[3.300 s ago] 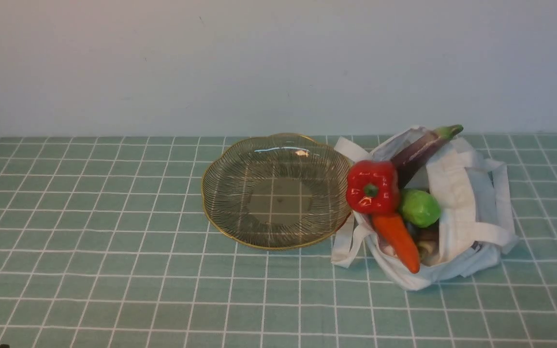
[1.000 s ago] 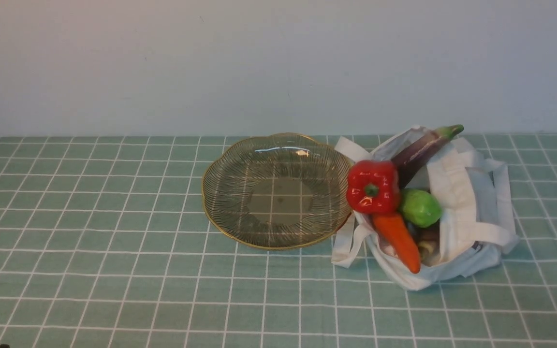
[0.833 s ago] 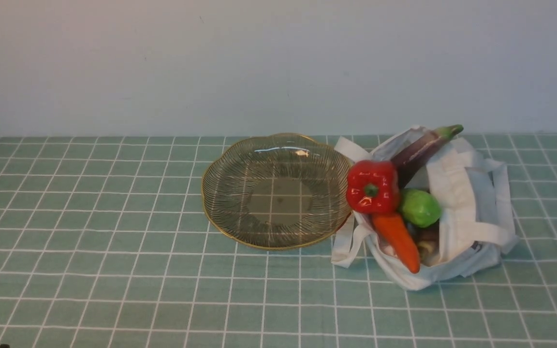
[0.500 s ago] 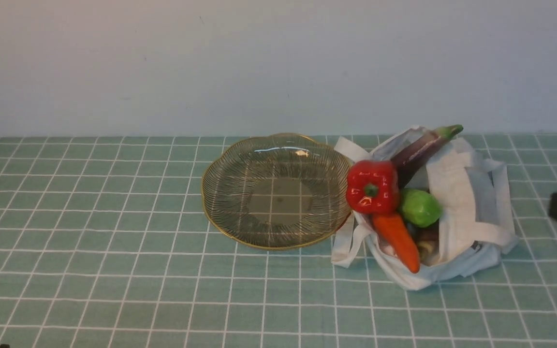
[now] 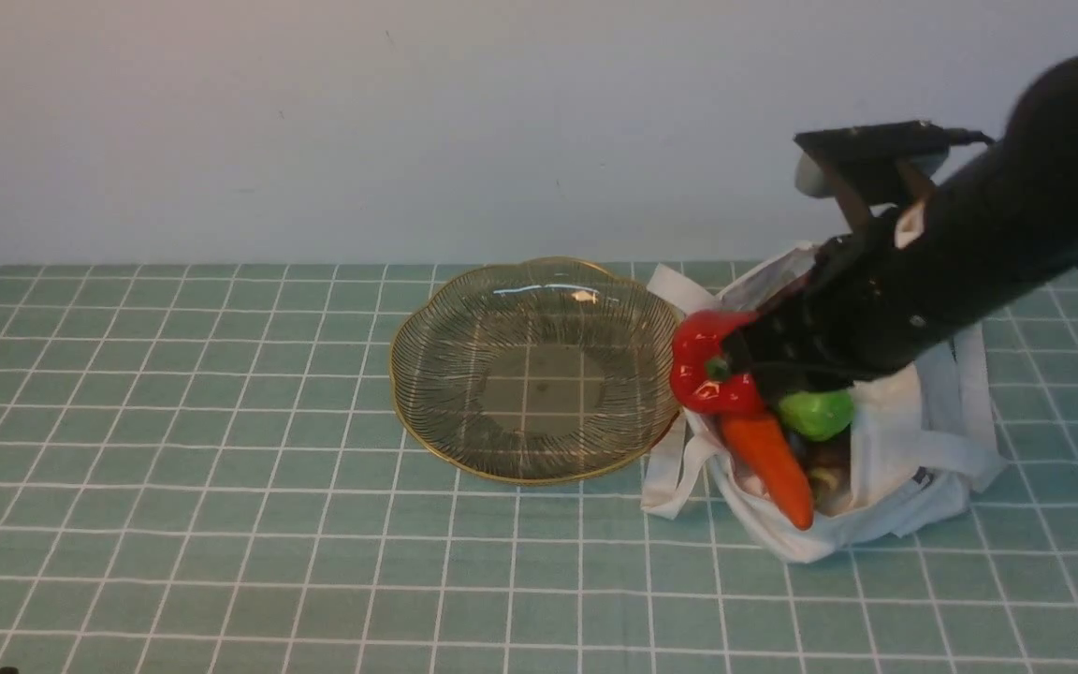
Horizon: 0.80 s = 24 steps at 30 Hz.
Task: Take vegetables from cloth bag on blue coffee tablecloth place on plate.
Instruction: 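Reach for the red bell pepper in the white bag with the right gripper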
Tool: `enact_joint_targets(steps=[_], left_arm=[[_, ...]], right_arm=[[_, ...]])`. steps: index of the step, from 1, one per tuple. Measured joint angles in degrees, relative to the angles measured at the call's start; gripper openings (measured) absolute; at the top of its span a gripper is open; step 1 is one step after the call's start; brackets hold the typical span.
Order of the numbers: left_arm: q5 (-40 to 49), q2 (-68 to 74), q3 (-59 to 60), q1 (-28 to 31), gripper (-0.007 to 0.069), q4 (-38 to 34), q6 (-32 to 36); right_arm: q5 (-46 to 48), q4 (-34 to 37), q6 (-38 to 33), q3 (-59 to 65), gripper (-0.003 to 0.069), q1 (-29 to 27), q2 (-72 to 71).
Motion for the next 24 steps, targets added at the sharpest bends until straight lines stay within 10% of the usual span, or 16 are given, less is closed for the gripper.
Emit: enact_joint_targets(steps=[7, 12, 24], left_arm=[[0.00, 0.00, 0.00, 0.00, -0.0005, 0.00, 0.00], [0.00, 0.00, 0.00, 0.00, -0.0005, 0.00, 0.00], [0.00, 0.00, 0.00, 0.00, -0.0005, 0.00, 0.00]], right_arm=[[-3.58, -7.41, 14.20, -5.15, 0.0261, 0.46, 3.93], [-6.74, -8.94, 17.42, -5.54, 0.0594, 0.46, 7.63], [-13.44, -11.69, 21.03, -5.54, 0.0691, 0.46, 15.73]])
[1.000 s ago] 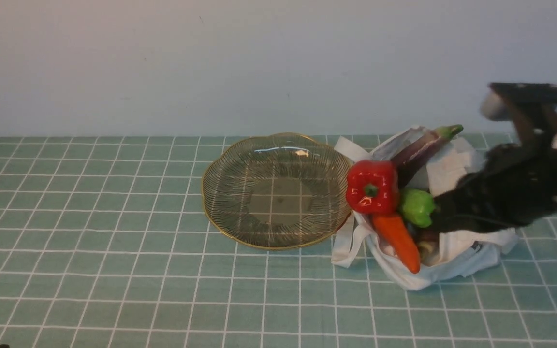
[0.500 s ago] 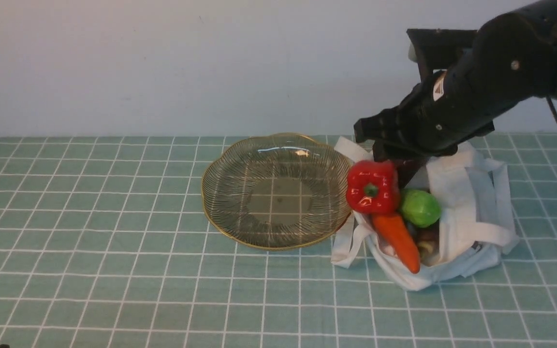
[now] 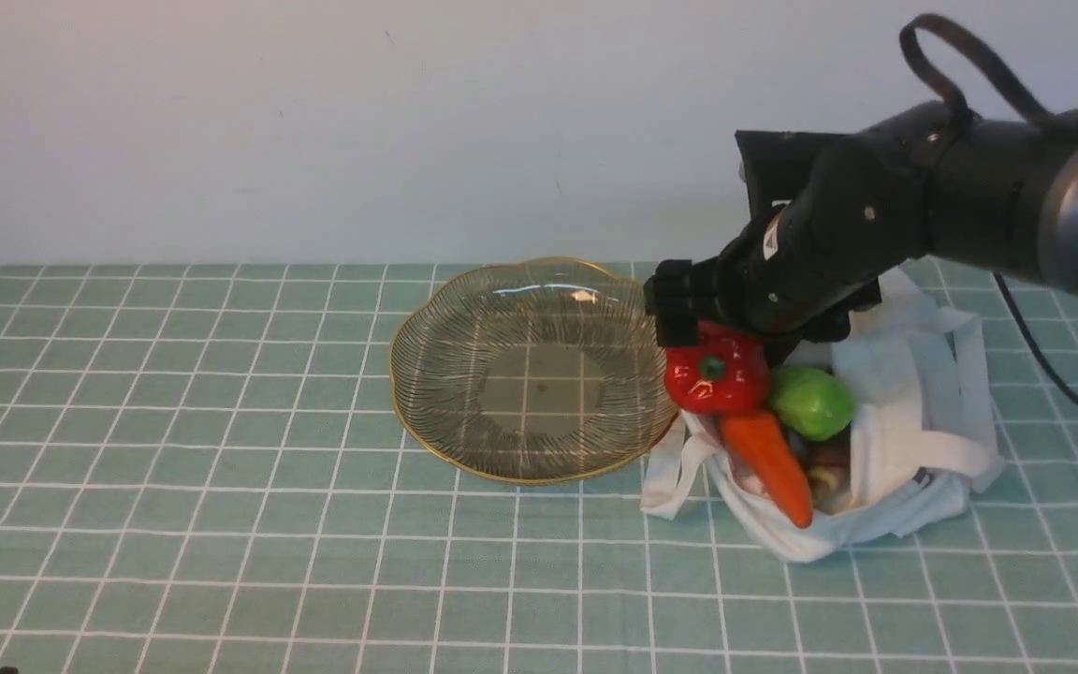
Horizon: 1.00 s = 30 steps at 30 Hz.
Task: Take vegetables from cloth bag on blue coffee tablecloth place on plate.
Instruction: 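Reach for the red bell pepper in the white bag with the right gripper, then place the red bell pepper on the plate with the right gripper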
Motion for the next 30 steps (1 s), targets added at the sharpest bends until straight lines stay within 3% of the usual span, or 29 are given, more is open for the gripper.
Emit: enact_joint_targets(steps=[10, 14, 21, 26, 30], left_arm=[[0.00, 0.00, 0.00, 0.00, -0.0005, 0.00, 0.00], [0.00, 0.00, 0.00, 0.00, -0.0005, 0.00, 0.00], [0.00, 0.00, 0.00, 0.00, -0.0005, 0.00, 0.00], [0.00, 0.00, 0.00, 0.00, -0.0005, 0.00, 0.00], [0.00, 0.00, 0.00, 0.00, -0.0005, 0.00, 0.00]], right_arm=[[-0.76, -7.18, 8.98, -0.04, 0.0685, 0.29, 2.01], [0.13, -7.46, 9.17, -0.11, 0.0608, 0.31, 2.01], [7.61, -7.46, 7.38, -4.45, 0.0603, 0.35, 1.27], [13.52, -4.82, 3.64, -11.57, 0.0603, 0.35, -1.43], [13.09, 5.30, -3.08, -17.44, 0.0603, 0.49, -2.98]])
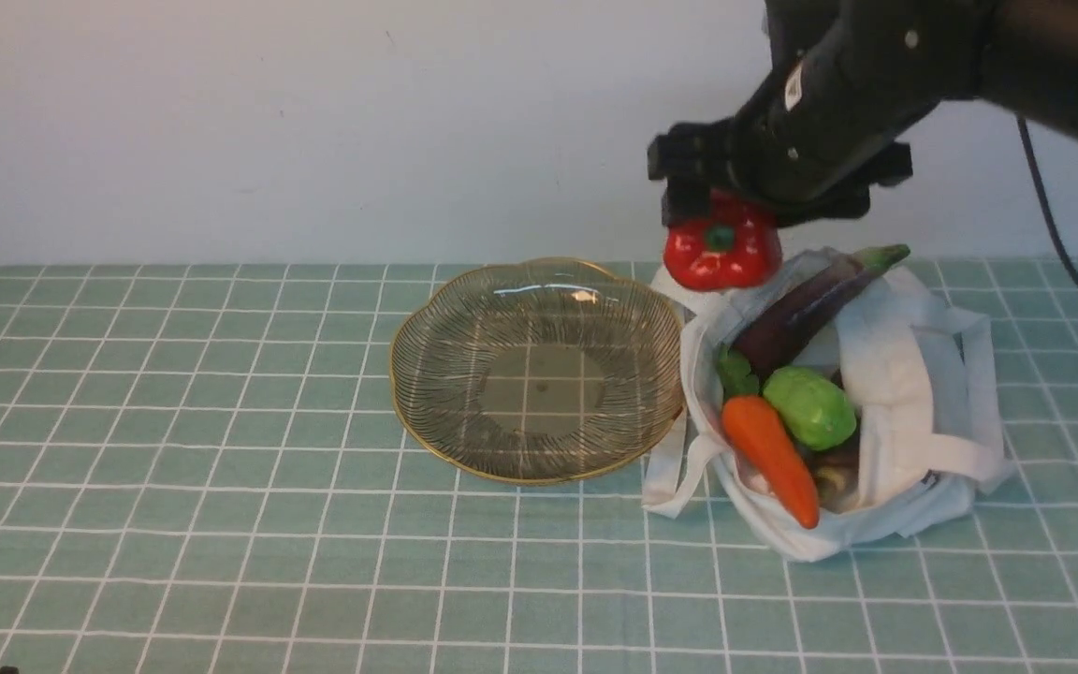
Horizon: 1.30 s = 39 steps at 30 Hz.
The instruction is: Take vegetables from cloth bag on blue coffee tablecloth place on plate.
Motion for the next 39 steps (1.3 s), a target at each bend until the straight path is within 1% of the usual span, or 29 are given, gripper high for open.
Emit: enact_joint_targets(steps=[1, 2, 4, 8, 13, 14, 15, 17, 21, 25, 26, 27, 29, 31, 32, 33, 35, 38, 39], left_arm=[[0.00, 0.00, 0.00, 0.00, -0.0005, 0.00, 0.00], [0.00, 0.00, 0.00, 0.00, -0.0005, 0.00, 0.00], [0.00, 0.00, 0.00, 0.00, -0.0005, 0.00, 0.00], [0.00, 0.00, 0.00, 0.00, -0.0005, 0.00, 0.00], [0.00, 0.00, 0.00, 0.00, -0.0005, 0.00, 0.00], [0.00, 0.00, 0.00, 0.00, -0.0005, 0.00, 0.00], [0.00, 0.00, 0.00, 0.00, -0.0005, 0.00, 0.00], [0.00, 0.00, 0.00, 0.00, -0.0005, 0.00, 0.00], [0.00, 0.00, 0.00, 0.00, -0.0005, 0.00, 0.00], [0.00, 0.00, 0.00, 0.00, -0.0005, 0.00, 0.00], [0.00, 0.00, 0.00, 0.00, -0.0005, 0.00, 0.00], [0.00, 0.00, 0.00, 0.00, -0.0005, 0.00, 0.00], [0.00, 0.00, 0.00, 0.00, -0.0005, 0.00, 0.00], [0.00, 0.00, 0.00, 0.00, -0.0005, 0.00, 0.00], [0.00, 0.00, 0.00, 0.00, -0.0005, 0.00, 0.00], [0.00, 0.00, 0.00, 0.00, -0.0005, 0.00, 0.00], [0.00, 0.00, 0.00, 0.00, -0.0005, 0.00, 0.00], [0.00, 0.00, 0.00, 0.00, -0.0005, 0.00, 0.00], [0.00, 0.00, 0.00, 0.00, -0.0005, 0.00, 0.00]], right_arm=[[-0.17, 0.66, -0.72, -0.11, 0.0603, 0.07, 0.09], [-1.31, 3.25, -2.84, -0.29, 0.0603, 0.52, 0.91], [-3.35, 5.50, -4.77, -0.27, 0.0603, 1.35, 3.16], [-6.64, 6.91, -5.57, -0.27, 0.0603, 2.75, 9.30], [-11.22, 7.09, -5.52, -0.21, 0.0607, 2.92, 14.54], [-12.15, 7.09, -5.46, -0.21, 0.0622, 2.92, 15.05], [-13.54, 7.09, -5.31, -0.21, 0.0652, 2.92, 15.46], [-14.19, 7.09, -5.31, -0.21, 0.0675, 2.92, 15.47], [-12.98, 6.96, -5.48, -2.35, 0.0689, 2.92, 15.47], [-6.09, 6.62, -6.28, -8.18, 0.0692, 2.92, 15.34], [-2.92, 6.40, -7.38, -11.30, 0.0686, 2.92, 15.05], [-2.35, 6.40, -7.61, -11.30, 0.0685, 2.92, 15.05], [5.58, 6.08, -10.44, -17.42, 0.0649, 2.92, 14.05], [13.20, 5.25, -12.95, -23.93, 0.0587, 2.92, 12.74], [14.70, 4.93, -13.95, -26.36, 0.0566, 2.92, 12.26], [16.59, 4.30, -15.28, -29.87, 0.0509, 2.92, 11.42], [17.09, 3.49, -16.42, -32.16, 0.0463, 2.92, 10.76], [17.96, 0.66, -18.34, -34.47, 0.0267, 2.92, 5.75], [18.10, 0.66, -18.45, -34.07, 0.0233, 2.92, 4.67]])
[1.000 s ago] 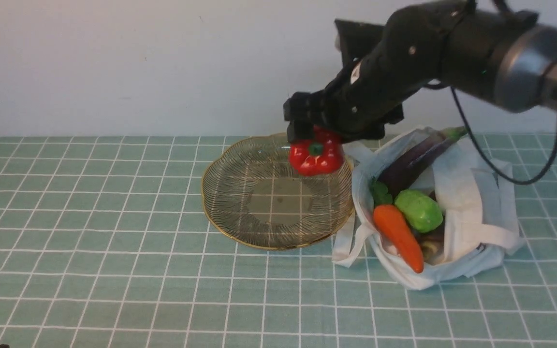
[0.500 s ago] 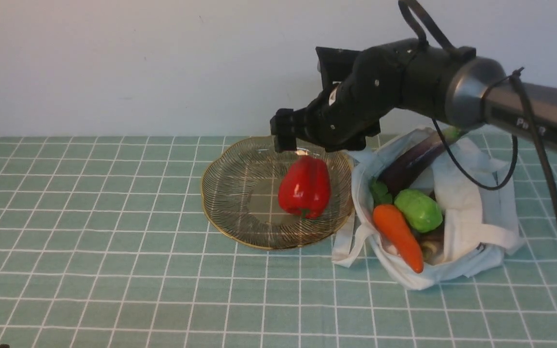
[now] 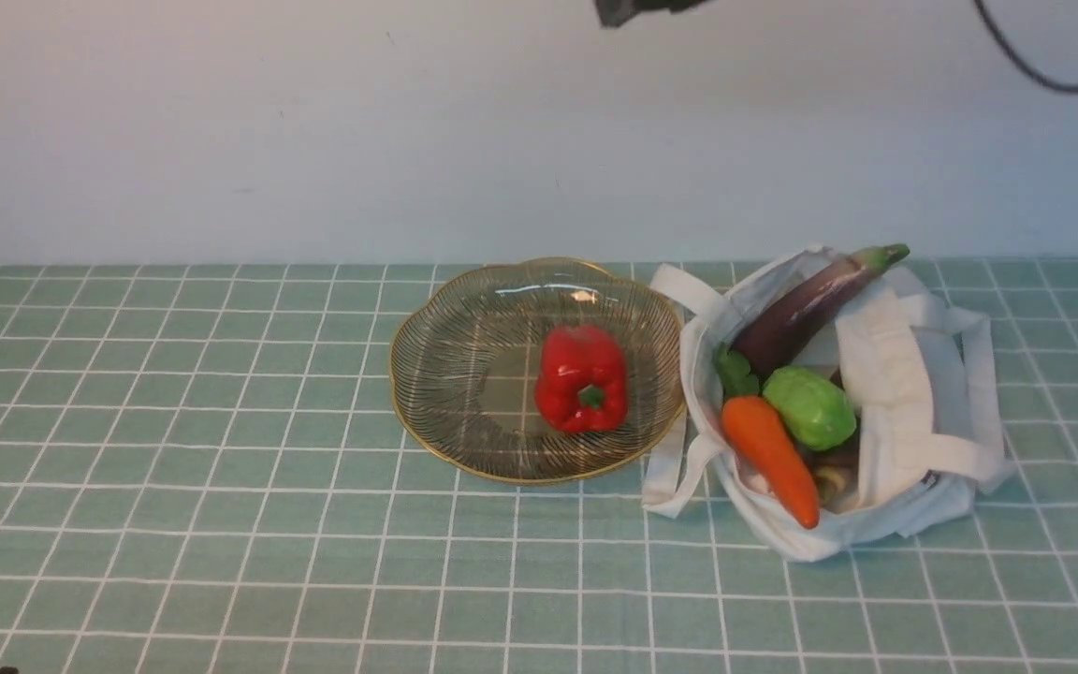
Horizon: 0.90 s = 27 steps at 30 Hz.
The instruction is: Take vegetables from cloth bag on blue coffee tablecloth place on plate.
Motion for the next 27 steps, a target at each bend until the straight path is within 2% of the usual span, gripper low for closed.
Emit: enact_joint_targets(steps=[1, 2, 3, 5, 12, 15, 16, 17, 19, 20, 21, 24, 27], left_arm=[[0.00, 0.00, 0.00, 0.00, -0.0005, 0.00, 0.00], [0.00, 0.00, 0.00, 0.00, -0.0005, 0.00, 0.00], [0.00, 0.00, 0.00, 0.00, -0.0005, 0.00, 0.00], [0.00, 0.00, 0.00, 0.00, -0.0005, 0.00, 0.00], [0.00, 0.00, 0.00, 0.00, -0.0005, 0.00, 0.00], [0.00, 0.00, 0.00, 0.00, -0.0005, 0.00, 0.00], [0.00, 0.00, 0.00, 0.00, -0.0005, 0.00, 0.00], [0.00, 0.00, 0.00, 0.00, -0.0005, 0.00, 0.00], [0.00, 0.00, 0.00, 0.00, -0.0005, 0.00, 0.00], [0.00, 0.00, 0.00, 0.00, -0.0005, 0.00, 0.00], [0.00, 0.00, 0.00, 0.00, -0.0005, 0.00, 0.00], [0.00, 0.00, 0.00, 0.00, -0.0005, 0.00, 0.00], [0.00, 0.00, 0.00, 0.00, -0.0005, 0.00, 0.00]], right_arm=[[0.23, -0.78, -0.15, 1.44, 0.0155, 0.00, -2.46], [0.23, -0.95, -0.15, 2.09, 0.0144, 0.00, -2.92], [0.28, -1.08, -0.28, 5.00, 0.0073, 0.00, -7.10], [0.43, -1.08, -0.50, 10.61, 0.0015, 0.00, -13.33], [0.54, -3.55, 0.50, 34.38, -0.0014, 0.00, -35.92], [-2.41, -5.47, 2.48, 53.89, -0.0015, 0.00, -49.88], [-3.33, -5.60, 2.60, 55.04, -0.0015, 0.00, -50.65], [-8.34, -6.43, 4.15, 65.43, -0.0015, 0.00, -57.97], [-13.22, -6.80, 5.87, 73.64, -0.0015, 0.00, -63.97], [-18.99, -6.90, 7.63, 82.03, -0.0015, 0.00, -70.09], [-18.99, -6.90, 7.94, 83.21, -0.0015, 0.00, -71.00], [-38.91, -7.31, 11.88, 102.94, -0.0015, 0.00, -86.31], [-47.35, -7.44, 12.45, 111.37, -0.0015, 0.00, -92.56]])
